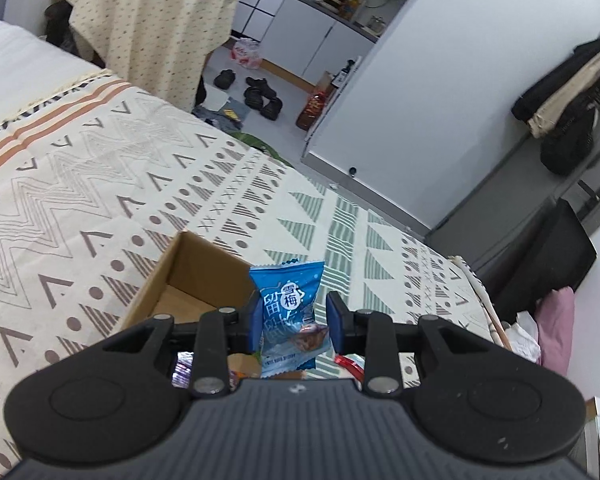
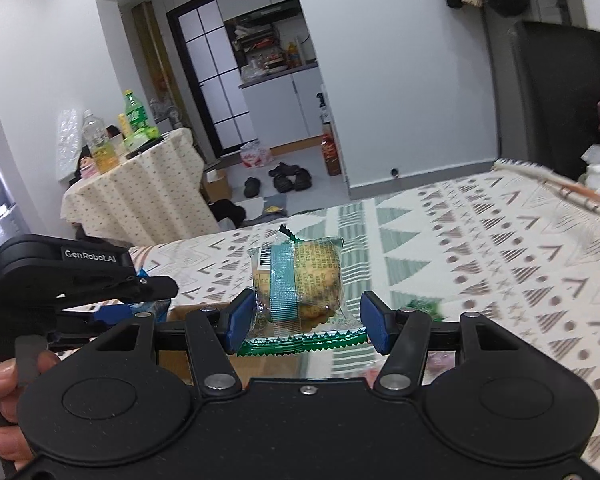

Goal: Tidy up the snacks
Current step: 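Carry both packs over the box and open both tools to drop them, then grasp the orange sausage pack with the left tool while the right tool grasps the purple pack, then carry both packs into the box and open both tools to release them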

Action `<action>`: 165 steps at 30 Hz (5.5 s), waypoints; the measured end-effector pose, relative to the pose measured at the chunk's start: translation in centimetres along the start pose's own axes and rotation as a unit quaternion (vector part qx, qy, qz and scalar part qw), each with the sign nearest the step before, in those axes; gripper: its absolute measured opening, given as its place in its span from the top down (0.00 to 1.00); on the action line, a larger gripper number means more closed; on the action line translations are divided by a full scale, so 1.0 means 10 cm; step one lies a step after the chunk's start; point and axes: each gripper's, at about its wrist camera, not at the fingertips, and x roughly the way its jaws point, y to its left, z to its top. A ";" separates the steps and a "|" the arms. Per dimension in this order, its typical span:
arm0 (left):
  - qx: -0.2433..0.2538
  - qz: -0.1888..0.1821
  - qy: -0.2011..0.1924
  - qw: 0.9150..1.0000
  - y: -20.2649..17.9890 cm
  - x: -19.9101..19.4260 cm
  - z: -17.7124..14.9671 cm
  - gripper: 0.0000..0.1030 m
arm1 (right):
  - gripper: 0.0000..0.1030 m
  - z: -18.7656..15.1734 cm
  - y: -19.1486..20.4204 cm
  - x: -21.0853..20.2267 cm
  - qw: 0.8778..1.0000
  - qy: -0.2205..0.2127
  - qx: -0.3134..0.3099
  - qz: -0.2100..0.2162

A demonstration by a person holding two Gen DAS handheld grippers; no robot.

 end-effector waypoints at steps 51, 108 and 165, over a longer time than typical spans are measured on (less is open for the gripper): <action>-0.008 0.106 0.027 0.994 0.05 0.37 -0.05 0.11 | 0.08 -0.21 -0.11 0.19 0.998 0.052 0.004 -0.039; 0.164 0.019 0.123 0.979 -1.16 1.10 -1.24 0.35 | 0.05 -0.57 -1.74 0.16 0.989 0.060 0.128 -0.037; 0.147 0.083 0.107 0.980 -0.97 1.41 -1.11 0.80 | 0.63 -0.60 -1.44 0.97 0.995 0.096 -0.036 -0.014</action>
